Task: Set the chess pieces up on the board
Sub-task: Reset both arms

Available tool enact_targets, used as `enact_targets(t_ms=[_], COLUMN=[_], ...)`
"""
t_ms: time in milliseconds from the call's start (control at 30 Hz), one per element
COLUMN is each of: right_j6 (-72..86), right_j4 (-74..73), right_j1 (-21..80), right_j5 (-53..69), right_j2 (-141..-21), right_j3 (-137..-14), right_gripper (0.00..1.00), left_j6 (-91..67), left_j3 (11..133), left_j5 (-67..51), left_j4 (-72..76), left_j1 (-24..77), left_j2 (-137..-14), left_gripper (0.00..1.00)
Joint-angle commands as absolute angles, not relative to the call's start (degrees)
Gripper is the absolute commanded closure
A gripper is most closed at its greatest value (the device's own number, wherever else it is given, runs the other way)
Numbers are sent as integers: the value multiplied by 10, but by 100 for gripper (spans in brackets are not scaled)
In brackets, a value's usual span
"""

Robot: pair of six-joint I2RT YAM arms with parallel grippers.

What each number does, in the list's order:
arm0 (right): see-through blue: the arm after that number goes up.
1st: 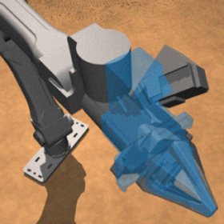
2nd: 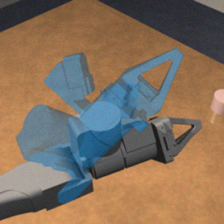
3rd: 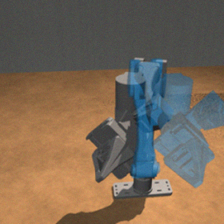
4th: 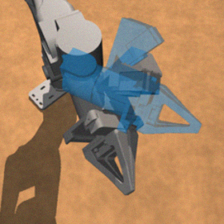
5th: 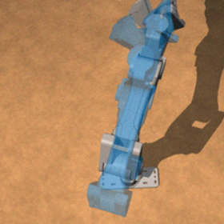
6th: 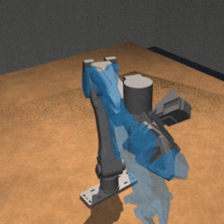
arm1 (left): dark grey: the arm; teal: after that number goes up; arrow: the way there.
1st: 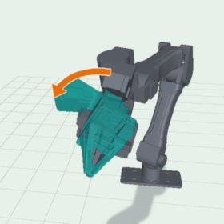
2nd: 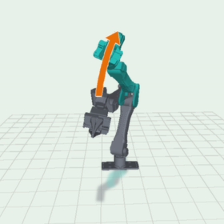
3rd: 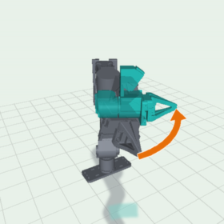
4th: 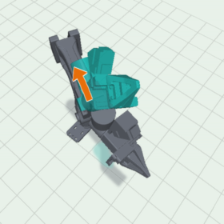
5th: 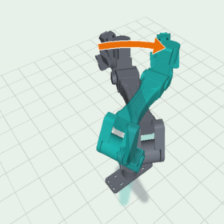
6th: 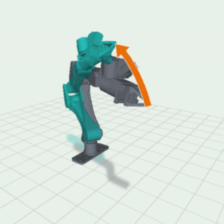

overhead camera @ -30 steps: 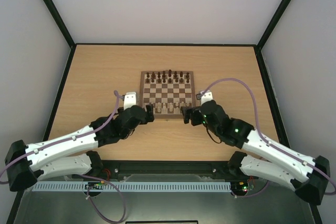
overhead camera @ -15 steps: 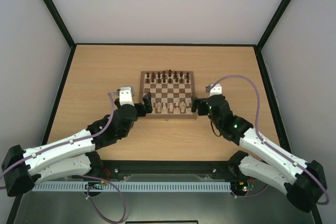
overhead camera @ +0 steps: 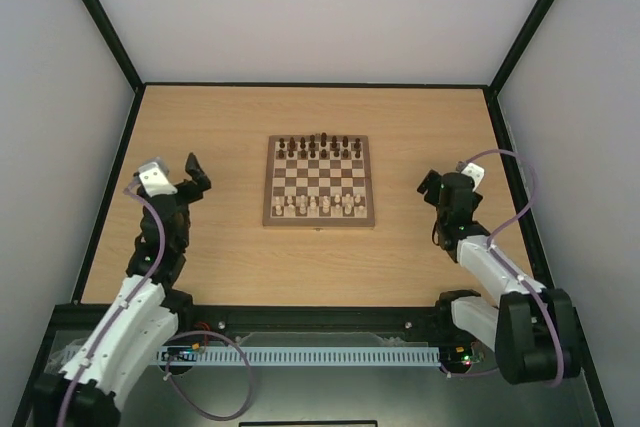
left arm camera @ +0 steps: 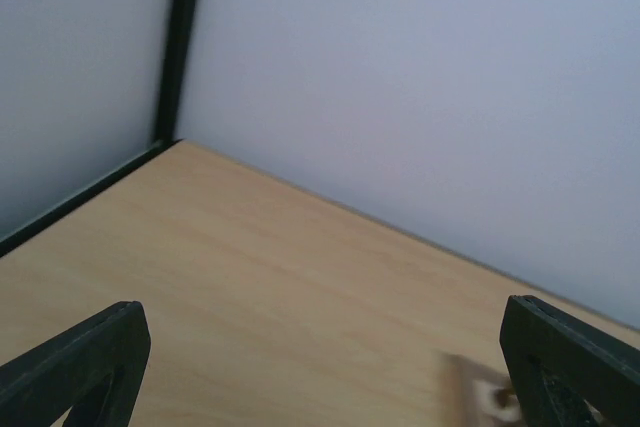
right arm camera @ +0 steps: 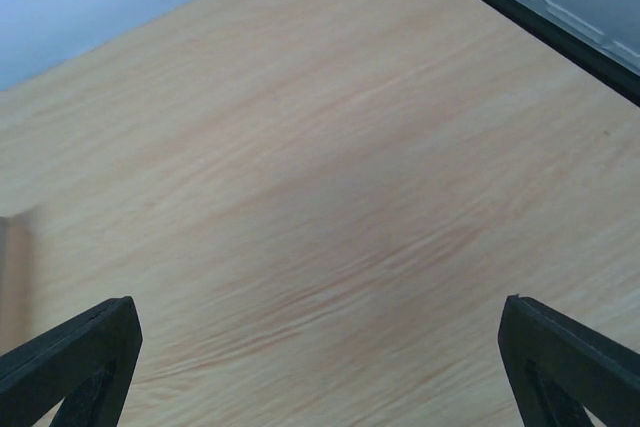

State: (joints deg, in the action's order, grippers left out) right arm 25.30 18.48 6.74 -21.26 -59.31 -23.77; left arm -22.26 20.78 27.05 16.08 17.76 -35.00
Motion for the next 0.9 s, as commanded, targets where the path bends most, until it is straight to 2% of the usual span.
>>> enact_targets(t_ms=[0, 133, 300, 567, 867], right_j6=[233, 220, 203, 160, 126], right_j4=[354, 440, 526, 592, 656], right_j1=[58, 35, 17, 18, 24], right_j5=[-292, -305, -304, -242, -190], right_j2=[-632, -702, -798, -835, -847], right_j3=[-187, -179, -184, -178, -150], right_gripper=[1, 1, 1, 1, 1], left_j6=[-192, -187, -173, -161, -139], left_j3=[139, 89, 100, 92, 128], left_j5=[149, 112, 102, 76, 79], left_j4=[264, 371, 458, 609, 607], left_j1=[68, 9, -14, -47, -60], left_j2=[-365, -423, -556, -726, -769], left_gripper=[1, 1, 1, 1, 1])
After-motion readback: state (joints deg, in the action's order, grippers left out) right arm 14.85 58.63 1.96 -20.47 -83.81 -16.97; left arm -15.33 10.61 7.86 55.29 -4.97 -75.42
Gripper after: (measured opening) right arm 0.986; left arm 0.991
